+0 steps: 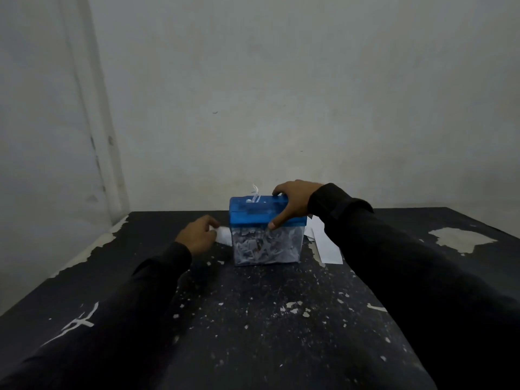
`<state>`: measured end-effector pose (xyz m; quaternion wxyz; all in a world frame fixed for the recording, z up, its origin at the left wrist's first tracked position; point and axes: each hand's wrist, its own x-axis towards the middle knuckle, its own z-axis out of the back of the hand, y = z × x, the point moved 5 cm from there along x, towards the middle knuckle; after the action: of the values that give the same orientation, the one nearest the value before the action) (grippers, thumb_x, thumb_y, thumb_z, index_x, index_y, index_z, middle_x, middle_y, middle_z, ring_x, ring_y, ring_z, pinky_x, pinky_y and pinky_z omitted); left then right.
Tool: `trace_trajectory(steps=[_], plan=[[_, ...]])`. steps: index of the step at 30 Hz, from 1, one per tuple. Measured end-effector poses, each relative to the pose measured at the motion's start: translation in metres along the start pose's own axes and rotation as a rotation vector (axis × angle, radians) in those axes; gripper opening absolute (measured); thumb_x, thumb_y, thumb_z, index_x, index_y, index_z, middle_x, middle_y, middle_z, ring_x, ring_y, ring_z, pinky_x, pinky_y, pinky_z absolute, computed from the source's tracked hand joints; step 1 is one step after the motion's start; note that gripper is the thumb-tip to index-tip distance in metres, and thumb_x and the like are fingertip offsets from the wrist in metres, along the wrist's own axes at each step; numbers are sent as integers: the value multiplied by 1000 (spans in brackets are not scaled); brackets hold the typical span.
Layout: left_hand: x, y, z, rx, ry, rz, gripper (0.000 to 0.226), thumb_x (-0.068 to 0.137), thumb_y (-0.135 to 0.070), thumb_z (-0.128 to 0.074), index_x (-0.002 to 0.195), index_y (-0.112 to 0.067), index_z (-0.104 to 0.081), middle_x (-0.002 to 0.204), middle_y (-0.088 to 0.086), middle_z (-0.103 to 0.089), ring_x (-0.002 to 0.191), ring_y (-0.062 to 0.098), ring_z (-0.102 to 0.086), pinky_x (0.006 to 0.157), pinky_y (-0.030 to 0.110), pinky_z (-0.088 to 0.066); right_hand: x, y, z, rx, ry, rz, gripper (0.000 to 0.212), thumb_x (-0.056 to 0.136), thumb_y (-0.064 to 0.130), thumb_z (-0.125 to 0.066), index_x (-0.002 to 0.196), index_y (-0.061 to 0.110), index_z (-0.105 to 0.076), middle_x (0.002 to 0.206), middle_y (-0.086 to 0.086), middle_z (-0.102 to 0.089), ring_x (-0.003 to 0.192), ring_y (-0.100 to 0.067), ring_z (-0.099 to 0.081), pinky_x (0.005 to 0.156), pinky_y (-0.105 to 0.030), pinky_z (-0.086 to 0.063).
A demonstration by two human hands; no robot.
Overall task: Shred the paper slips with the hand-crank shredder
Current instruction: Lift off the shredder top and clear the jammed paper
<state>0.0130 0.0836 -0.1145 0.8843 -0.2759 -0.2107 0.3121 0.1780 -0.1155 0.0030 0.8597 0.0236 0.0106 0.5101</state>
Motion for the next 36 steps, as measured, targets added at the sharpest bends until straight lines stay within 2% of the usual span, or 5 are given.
trace_trajectory(steps=[8,12,16,29,36], plan=[[-10,-1,-6,192,323,58,26,100,-28,-58,125,-28,-65,142,2,-59,126,21,-55,109,32,-40,3,-2,-1,14,18,-1,103,66,68,-81,150,23,-41,154,-2,-43,134,-26,-47,113,-43,-39],[-6,-11,5,269,341,17,95,78,-45,-85,156,-27,-35,157,5,-40,142,27,-42,117,41,-37,8,0,0,10,54,-9,108,66,66,-83,153,20,-38,157,-3,-41,138,-27,-45,115,-43,-37],[-3,-38,0,-260,349,-140,137,47,-44,-102,158,-29,-23,148,-6,-47,136,17,-48,114,41,-44,15,10,-1,-34,97,-4,112,65,67,-83,154,18,-35,158,-3,-40,139,-27,-44,117,-43,-36],[-1,-55,-12,-531,261,-217,121,61,-31,-99,156,-26,-23,138,-1,-57,120,12,-63,95,31,-57,21,4,18,46,47,42,107,63,70,-83,148,18,-43,149,-2,-49,127,-25,-51,113,-42,-39],[-8,-79,3,-551,84,-172,82,67,-44,-91,135,-12,-59,121,-1,-69,97,6,-72,68,17,-57,26,-7,17,101,57,9,110,59,74,-83,148,20,-46,146,0,-51,121,-22,-53,111,-41,-42]])
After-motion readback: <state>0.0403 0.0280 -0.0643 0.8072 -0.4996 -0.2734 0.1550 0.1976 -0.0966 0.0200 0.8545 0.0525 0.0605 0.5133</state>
